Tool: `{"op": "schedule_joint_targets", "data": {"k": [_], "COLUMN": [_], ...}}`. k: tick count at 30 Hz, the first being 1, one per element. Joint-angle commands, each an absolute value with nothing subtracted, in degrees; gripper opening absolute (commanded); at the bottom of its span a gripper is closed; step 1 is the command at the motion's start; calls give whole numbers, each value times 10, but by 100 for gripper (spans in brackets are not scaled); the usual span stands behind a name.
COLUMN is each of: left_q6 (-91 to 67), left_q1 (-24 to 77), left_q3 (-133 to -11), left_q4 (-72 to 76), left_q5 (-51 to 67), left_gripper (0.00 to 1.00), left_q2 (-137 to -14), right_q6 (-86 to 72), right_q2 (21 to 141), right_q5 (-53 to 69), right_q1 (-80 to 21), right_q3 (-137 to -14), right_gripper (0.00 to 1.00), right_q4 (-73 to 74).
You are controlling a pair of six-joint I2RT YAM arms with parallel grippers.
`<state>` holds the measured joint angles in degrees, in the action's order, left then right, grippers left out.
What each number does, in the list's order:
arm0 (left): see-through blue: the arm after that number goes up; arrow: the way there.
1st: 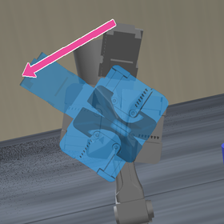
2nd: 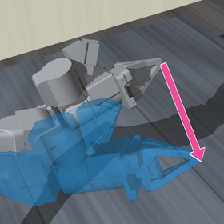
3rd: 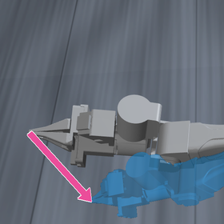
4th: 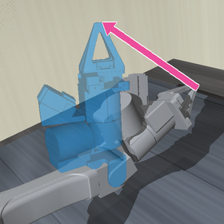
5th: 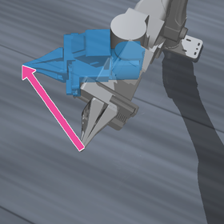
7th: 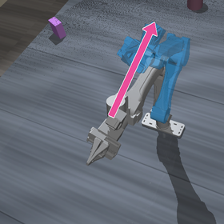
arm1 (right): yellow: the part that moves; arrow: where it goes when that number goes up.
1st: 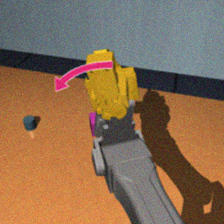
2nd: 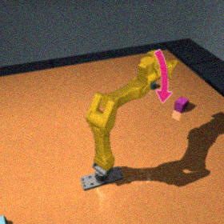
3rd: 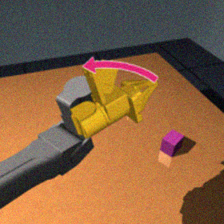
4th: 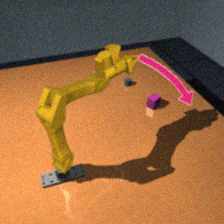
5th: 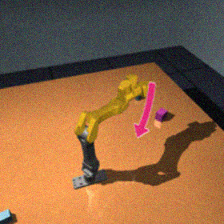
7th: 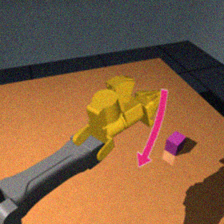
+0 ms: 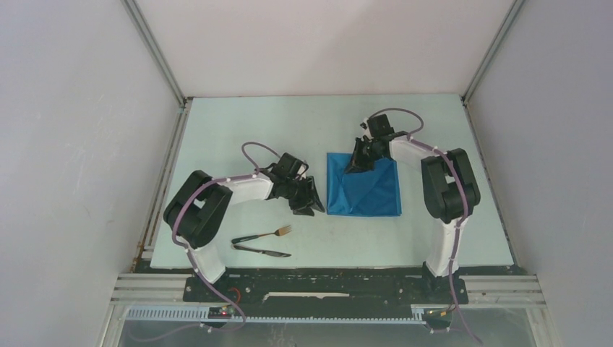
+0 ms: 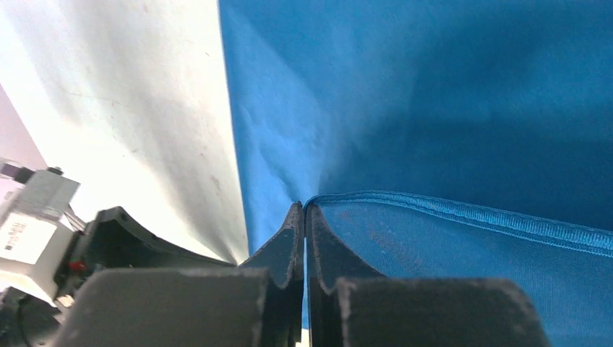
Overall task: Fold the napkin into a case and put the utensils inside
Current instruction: Fold the top corner of the square-folded napkin at the center of the board.
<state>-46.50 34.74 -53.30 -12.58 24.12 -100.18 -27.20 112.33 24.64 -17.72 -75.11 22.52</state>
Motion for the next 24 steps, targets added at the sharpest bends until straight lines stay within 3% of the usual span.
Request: {"op": "schedule_joint_targets", "data": {"k": [1,6,12,24], "left_q6": [-462,-458,-460,-463], "left_q1": [344,345,346,357], "left_q3": [-562,-565,-573,-566], "left_q4": [-117,-119,-115,-105], "left_q5": [242,245,250,248], "left_gripper": [52,63,58,60], "left_q2": [-1018,-1015,-1036,-1047], "right_q6": [-291,-290,-292,-296], "right_q2": [1159,1188,1199,1237], "right_q5": [266,275,282,292], "right_q1": [-185,-190,-192,-193], "right_q3": [-810,-859,-881,-920], "right_gripper": [0,0,0,0], "right_q4": [213,226,227,222]}}
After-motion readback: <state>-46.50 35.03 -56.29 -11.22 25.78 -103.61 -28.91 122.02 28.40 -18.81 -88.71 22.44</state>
